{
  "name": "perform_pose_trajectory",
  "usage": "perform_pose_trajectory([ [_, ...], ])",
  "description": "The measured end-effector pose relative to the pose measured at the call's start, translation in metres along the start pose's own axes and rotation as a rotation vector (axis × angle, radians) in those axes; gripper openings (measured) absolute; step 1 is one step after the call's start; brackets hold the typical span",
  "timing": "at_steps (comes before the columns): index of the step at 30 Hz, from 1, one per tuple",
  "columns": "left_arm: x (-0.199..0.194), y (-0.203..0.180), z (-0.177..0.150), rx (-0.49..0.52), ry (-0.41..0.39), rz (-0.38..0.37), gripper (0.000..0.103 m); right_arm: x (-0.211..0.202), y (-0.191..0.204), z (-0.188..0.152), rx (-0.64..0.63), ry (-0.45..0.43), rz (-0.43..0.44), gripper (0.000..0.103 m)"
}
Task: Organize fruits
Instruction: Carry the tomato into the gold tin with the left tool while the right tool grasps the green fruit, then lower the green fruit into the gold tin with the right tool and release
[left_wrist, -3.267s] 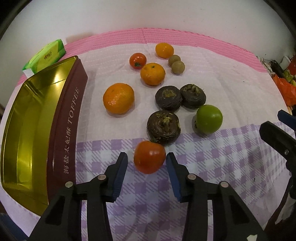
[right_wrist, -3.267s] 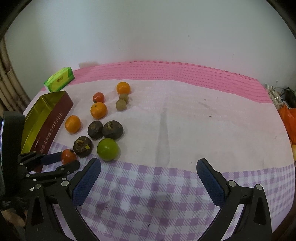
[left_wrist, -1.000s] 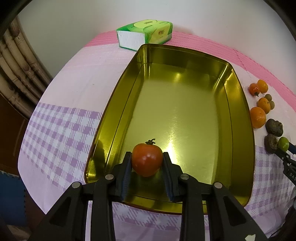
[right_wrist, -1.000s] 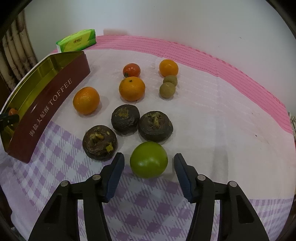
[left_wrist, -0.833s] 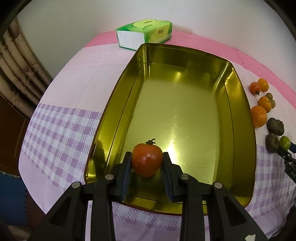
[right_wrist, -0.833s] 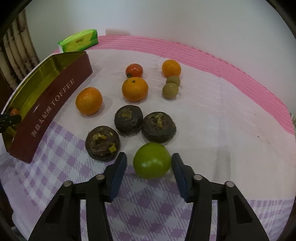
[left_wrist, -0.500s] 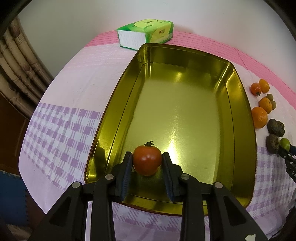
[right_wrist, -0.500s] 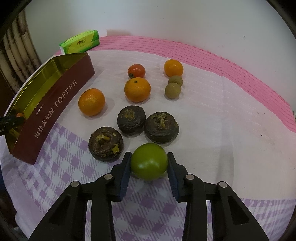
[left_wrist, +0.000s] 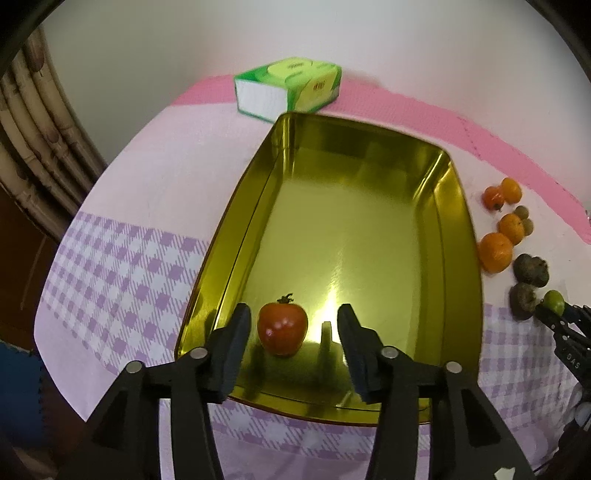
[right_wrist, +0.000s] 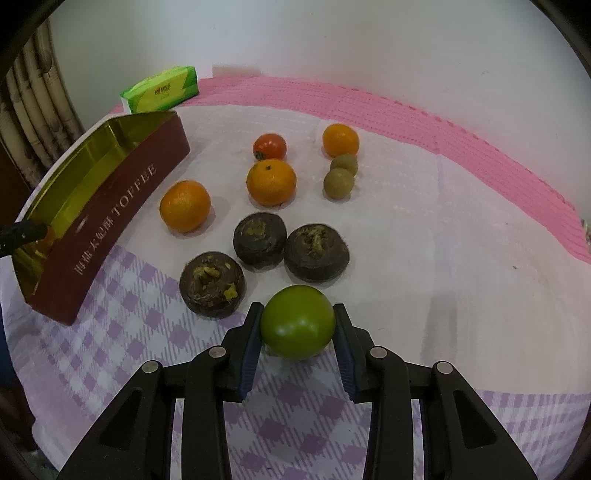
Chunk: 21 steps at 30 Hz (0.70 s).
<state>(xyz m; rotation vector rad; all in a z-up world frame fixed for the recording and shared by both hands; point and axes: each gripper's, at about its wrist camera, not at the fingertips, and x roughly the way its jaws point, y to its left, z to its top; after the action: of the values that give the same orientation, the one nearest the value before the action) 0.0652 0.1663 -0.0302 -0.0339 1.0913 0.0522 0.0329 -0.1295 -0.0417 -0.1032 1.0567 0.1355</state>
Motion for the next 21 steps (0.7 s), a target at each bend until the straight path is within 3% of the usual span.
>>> perform_pose_trajectory([
  [9,-0.041,0.014,0.011,-0.048,-0.155,0.027,0.076,-0.033,0.034,0.035,-0.067,-0.076,0.063,0.038],
  [21,-0.049,0.075,0.016,-0.244,-0.166,0.103,0.083,-0.021,0.145,0.081,-0.216,-0.076,0.225,0.038],
])
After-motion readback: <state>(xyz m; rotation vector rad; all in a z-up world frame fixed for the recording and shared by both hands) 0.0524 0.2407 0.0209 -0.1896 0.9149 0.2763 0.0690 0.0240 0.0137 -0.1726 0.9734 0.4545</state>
